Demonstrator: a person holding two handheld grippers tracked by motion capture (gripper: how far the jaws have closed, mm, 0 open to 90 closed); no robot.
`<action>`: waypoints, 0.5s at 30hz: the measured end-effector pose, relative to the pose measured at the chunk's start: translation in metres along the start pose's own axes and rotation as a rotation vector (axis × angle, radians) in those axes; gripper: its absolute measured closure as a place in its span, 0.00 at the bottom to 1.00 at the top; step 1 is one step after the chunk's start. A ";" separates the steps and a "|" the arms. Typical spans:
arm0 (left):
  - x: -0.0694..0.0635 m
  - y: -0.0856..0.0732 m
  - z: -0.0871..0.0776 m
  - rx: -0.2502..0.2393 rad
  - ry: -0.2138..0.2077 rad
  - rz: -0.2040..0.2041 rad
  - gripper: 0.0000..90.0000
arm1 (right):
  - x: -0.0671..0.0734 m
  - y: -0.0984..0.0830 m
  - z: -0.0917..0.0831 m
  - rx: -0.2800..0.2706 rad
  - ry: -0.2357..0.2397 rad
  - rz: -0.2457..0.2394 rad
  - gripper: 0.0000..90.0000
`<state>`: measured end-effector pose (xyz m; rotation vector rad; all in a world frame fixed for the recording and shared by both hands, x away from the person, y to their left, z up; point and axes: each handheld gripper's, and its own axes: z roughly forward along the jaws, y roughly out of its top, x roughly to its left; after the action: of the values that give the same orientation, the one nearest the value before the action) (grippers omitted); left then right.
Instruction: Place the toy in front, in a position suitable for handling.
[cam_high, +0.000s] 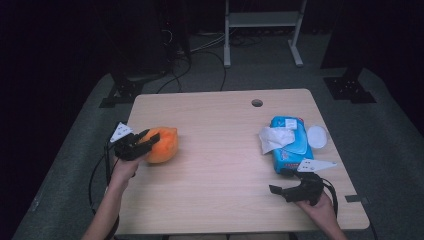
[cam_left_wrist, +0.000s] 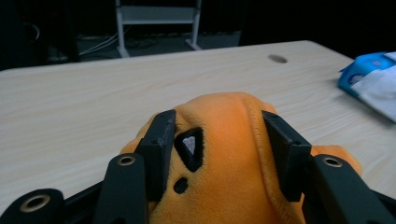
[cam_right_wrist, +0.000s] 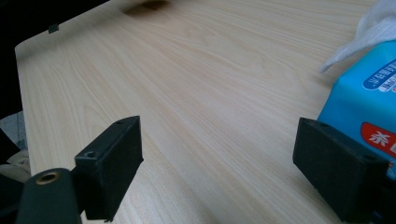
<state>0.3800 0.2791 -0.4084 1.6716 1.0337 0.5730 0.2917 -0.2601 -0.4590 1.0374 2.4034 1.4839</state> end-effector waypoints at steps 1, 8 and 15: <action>-0.004 0.003 -0.001 -0.007 -0.011 0.005 0.56 | 0.000 0.000 0.000 -0.002 0.000 -0.003 0.16; -0.040 0.021 0.000 -0.048 -0.121 0.055 0.56 | 0.000 0.000 0.000 -0.002 -0.003 -0.005 0.16; -0.088 0.026 0.010 -0.062 -0.261 0.100 0.56 | 0.000 0.000 -0.003 -0.014 -0.007 -0.002 0.16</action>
<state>0.3515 0.1967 -0.3773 1.6978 0.7411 0.4323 0.2907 -0.2622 -0.4573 1.0351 2.3853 1.4911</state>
